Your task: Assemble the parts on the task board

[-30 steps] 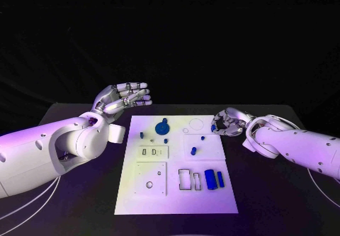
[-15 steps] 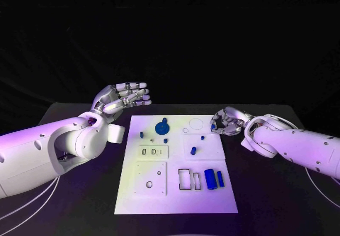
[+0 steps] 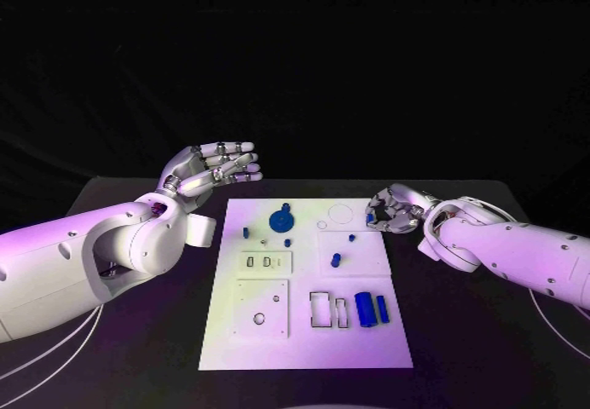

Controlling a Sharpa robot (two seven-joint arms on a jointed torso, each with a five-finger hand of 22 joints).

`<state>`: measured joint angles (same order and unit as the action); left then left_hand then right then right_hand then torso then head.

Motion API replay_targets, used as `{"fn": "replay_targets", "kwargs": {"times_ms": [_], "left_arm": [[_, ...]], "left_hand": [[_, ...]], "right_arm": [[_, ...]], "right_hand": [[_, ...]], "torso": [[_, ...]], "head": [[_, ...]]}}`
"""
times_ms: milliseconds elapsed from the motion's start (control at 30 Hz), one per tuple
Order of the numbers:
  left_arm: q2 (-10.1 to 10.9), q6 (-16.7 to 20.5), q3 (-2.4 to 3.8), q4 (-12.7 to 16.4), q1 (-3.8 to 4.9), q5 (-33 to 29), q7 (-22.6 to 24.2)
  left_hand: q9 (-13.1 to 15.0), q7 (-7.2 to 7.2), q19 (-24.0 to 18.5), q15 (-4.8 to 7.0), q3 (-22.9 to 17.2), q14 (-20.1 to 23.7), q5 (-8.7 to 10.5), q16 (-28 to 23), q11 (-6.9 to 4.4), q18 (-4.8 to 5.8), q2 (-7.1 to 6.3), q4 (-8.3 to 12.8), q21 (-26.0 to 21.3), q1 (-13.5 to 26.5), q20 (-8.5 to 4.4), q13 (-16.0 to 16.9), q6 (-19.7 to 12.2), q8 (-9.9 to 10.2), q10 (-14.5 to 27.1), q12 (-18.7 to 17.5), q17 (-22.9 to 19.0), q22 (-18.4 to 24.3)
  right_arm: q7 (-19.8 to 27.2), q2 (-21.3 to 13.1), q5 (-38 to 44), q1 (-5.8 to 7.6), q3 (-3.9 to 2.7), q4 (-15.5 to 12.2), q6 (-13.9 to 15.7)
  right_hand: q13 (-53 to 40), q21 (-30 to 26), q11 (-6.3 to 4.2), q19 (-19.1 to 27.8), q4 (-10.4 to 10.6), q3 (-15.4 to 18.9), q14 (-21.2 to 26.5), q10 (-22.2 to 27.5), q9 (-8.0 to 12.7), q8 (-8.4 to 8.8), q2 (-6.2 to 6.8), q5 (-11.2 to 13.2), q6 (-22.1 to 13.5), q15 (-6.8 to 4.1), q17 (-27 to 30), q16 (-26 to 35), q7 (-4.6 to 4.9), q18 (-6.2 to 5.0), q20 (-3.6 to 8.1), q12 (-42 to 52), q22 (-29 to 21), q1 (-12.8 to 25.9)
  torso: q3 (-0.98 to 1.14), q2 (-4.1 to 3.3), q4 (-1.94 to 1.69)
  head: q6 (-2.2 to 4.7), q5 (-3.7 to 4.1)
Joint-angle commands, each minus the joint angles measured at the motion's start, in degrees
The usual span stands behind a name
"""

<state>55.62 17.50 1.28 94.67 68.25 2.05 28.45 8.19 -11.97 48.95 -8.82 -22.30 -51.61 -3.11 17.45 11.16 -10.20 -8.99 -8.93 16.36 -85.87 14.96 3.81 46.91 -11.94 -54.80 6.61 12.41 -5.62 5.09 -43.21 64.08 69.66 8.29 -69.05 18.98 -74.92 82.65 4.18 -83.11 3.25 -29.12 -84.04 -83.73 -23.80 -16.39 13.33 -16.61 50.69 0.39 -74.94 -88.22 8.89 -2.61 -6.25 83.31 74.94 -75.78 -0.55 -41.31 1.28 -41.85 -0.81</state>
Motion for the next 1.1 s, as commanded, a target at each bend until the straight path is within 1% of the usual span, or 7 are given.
{"fn": "replay_targets", "kwargs": {"times_ms": [33, 367, 500, 667, 867, 1067, 1100], "left_arm": [[0.0, -0.9, 0.06, 0.1, 0.06, -0.1, 0.3], [-0.1, -0.9, 0.06, 0.0, 0.06, -0.1, 0.3], [-0.1, -0.9, 0.06, 0.0, 0.06, -0.1, 0.3], [-0.1, -0.9, 0.06, 0.0, 0.06, -0.1, 0.3], [-0.1, -0.9, 0.06, 0.0, 0.06, -0.1, 0.3], [-0.1, -0.9, 0.06, -0.1, 0.06, -0.1, 0.3], [-0.1, -0.9, 0.06, -0.1, 0.06, -0.1, 0.3]], "left_hand": [[-0.1, -2.32, 0.2, -0.15, -0.4, 0.3, 0.03, -0.3, 0.19, -0.28, -0.24, 0.0, 0.1, 0.5, 0.07, 0.0, 0.2, 0.3, -0.4, -0.4, 0.1, 0.1], [-0.1, -2.32, 0.2, -0.15, -0.4, 0.3, 0.03, -0.3, 0.19, -0.28, -0.24, 0.0, 0.1, 0.5, 0.07, 0.0, 0.2, 0.3, -0.4, -0.4, 0.1, 0.1], [-0.1, -2.32, 0.2, -0.15, -0.4, 0.3, 0.03, -0.3, 0.19, -0.28, -0.24, 0.0, 0.1, 0.5, 0.07, 0.0, 0.2, 0.3, -0.4, -0.4, 0.1, 0.1], [-0.1, -2.32, 0.2, -0.15, -0.4, 0.3, 0.03, -0.3, 0.19, -0.28, -0.24, 0.0, 0.1, 0.5, 0.07, 0.0, 0.2, 0.3, -0.4, -0.4, 0.1, 0.1], [-0.1, -2.32, 0.2, -0.15, -0.4, 0.3, 0.03, -0.3, 0.19, -0.28, -0.24, 0.0, 0.1, 0.5, 0.07, 0.0, 0.2, 0.3, -0.4, -0.4, 0.1, 0.1], [-0.1, -2.32, 0.2, -0.15, -0.4, 0.3, 0.03, -0.3, 0.19, -0.28, -0.24, 0.0, 0.1, 0.5, 0.07, 0.0, 0.2, 0.3, -0.4, -0.4, 0.1, 0.1], [-0.1, -2.32, 0.2, -0.15, -0.4, 0.3, 0.03, -0.3, 0.19, -0.28, -0.24, 0.0, 0.1, 0.5, 0.07, 0.0, 0.2, 0.3, -0.4, -0.4, 0.1, 0.1]], "right_arm": [[-0.8, 0.1, 0.8, -0.06, 0.01, 0.1, -0.5], [-0.9, 0.1, 0.9, -0.08, 0.01, 0.0, -0.3], [-1.0, 0.1, 0.9, -0.08, 0.01, 0.1, -0.3], [-0.7, 0.1, 0.9, -0.08, 0.01, 0.1, -0.1], [-0.5, 0.1, 0.9, -0.08, 0.01, 0.0, 0.6], [-0.7, 0.1, 1.2, -0.08, 0.0, -0.2, 2.1], [-0.7, 0.0, 1.3, -0.08, 0.0, -0.4, 2.3]], "right_hand": [[-7.4, 0.1, -0.01, -0.3, 0.0, -0.2, -4.7, -0.3, 0.0, 0.25, 0.02, 0.3, 0.2, -0.3, -9.6, -0.3, 0.14, 0.07, -0.08, 0.0, 7.2, 0.6], [-7.4, 0.1, 0.0, -0.3, 0.0, -0.2, -4.7, -0.3, 0.0, 0.39, 0.09, 0.3, 0.1, -0.29, -9.6, -0.3, 0.16, 0.07, -0.06, -0.1, 7.2, 0.8], [-7.5, 0.2, -0.2, -0.4, 0.0, -0.6, -4.7, -0.4, -0.1, 0.13, -0.57, 0.3, 1.0, -0.41, -9.6, -0.3, -0.11, 0.1, 0.03, 0.0, 7.3, 1.2], [-7.6, 0.1, -0.91, -0.4, -0.3, -1.4, -4.8, -0.5, -0.8, -0.9, -1.81, 1.2, 3.3, -1.0, -9.7, -0.3, -0.97, 0.08, 0.49, 0.1, 7.3, 1.6], [-7.9, 0.3, -1.45, -0.6, -0.5, -1.7, -4.8, -0.7, -1.2, -1.67, -2.43, 1.7, 4.6, -1.47, -9.8, -0.3, -1.6, 0.15, 0.92, 0.3, 7.6, 1.9], [-7.9, 0.3, -1.61, -0.6, -0.6, -1.9, -4.8, -0.8, -1.3, -1.85, -2.68, 1.7, 4.9, -1.61, -9.9, -0.3, -1.77, 0.16, 1.05, 0.3, 7.7, 1.9], [-7.9, 0.3, -1.61, -0.6, -0.6, -1.9, -4.8, -0.8, -1.3, -1.85, -2.68, 1.7, 4.9, -1.61, -9.9, -0.3, -1.77, 0.16, 1.05, 0.3, 7.7, 1.9]], "torso": [[0.03, -0.02, 0.08], [0.05, 0.01, 0.03], [0.04, -0.01, 0.03], [0.01, -0.01, 0.06], [0.01, -0.05, -0.01], [0.0, -0.02, 0.0], [-0.04, -0.01, 0.0]], "head": [[-0.05, -0.11], [-0.08, -0.02], [-0.1, 0.03], [-0.14, 0.02], [-0.23, 0.03], [-0.27, -0.06], [-0.28, -0.1]]}}
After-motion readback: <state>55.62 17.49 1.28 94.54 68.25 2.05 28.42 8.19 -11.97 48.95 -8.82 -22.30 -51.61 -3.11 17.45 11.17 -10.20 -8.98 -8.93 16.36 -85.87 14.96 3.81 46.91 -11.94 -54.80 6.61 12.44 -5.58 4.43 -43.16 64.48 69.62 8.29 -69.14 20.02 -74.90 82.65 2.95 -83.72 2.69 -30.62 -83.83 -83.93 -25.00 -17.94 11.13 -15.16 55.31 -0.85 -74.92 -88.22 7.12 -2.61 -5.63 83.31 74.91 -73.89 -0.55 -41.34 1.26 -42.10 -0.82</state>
